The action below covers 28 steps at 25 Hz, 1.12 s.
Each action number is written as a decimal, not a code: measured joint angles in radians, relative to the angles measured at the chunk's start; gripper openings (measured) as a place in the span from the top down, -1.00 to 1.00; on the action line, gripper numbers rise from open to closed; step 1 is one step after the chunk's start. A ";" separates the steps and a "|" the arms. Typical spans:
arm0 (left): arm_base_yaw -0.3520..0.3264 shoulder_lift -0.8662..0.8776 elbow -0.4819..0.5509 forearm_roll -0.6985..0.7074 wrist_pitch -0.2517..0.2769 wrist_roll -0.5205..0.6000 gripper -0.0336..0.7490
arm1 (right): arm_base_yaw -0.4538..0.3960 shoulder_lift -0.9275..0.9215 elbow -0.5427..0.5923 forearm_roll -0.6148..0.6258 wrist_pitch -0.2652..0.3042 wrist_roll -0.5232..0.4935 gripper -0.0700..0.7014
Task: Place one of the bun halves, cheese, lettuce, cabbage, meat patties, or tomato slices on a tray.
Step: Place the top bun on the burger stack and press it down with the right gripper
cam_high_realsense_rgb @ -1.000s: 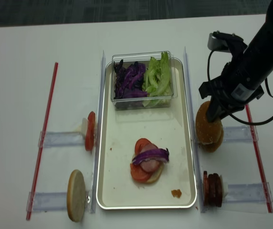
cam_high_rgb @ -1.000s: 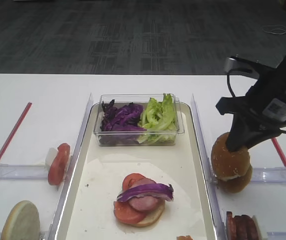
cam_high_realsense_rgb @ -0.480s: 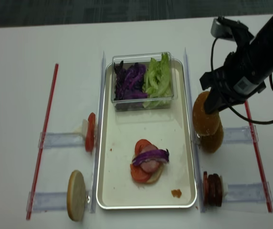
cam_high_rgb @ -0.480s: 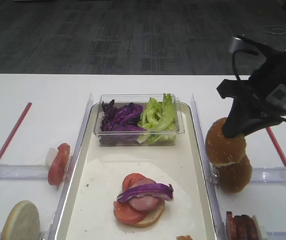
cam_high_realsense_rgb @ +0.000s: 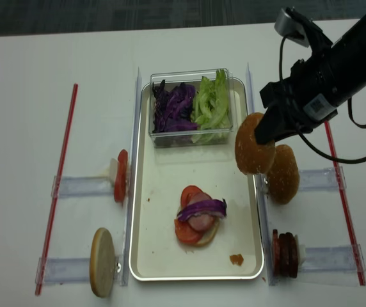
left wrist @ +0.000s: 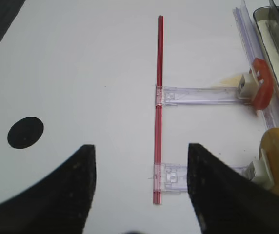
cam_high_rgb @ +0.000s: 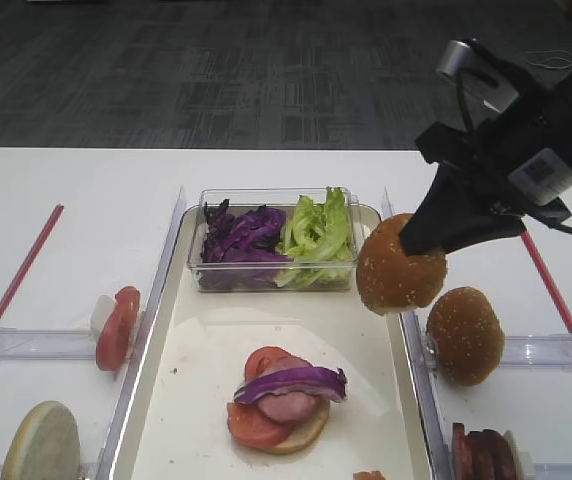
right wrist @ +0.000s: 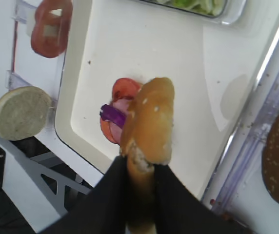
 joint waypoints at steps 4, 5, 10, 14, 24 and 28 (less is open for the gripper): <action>0.000 0.000 0.000 0.000 0.000 0.000 -0.09 | 0.000 0.000 0.000 0.069 0.020 -0.054 0.43; 0.000 0.000 0.000 0.000 0.000 0.000 -0.09 | 0.000 0.000 0.000 0.085 0.025 -0.063 0.43; 0.000 0.000 0.000 0.000 0.000 0.000 -0.09 | 0.000 0.000 0.020 0.231 0.036 -0.147 0.43; 0.000 0.000 0.000 0.000 0.000 0.000 -0.09 | 0.000 0.000 0.092 0.361 0.036 -0.237 0.43; 0.000 0.000 0.000 0.000 0.000 0.000 -0.09 | 0.000 0.024 0.275 0.550 0.040 -0.434 0.43; 0.000 0.000 0.000 0.000 0.000 0.000 -0.09 | 0.000 0.030 0.326 0.588 0.036 -0.485 0.43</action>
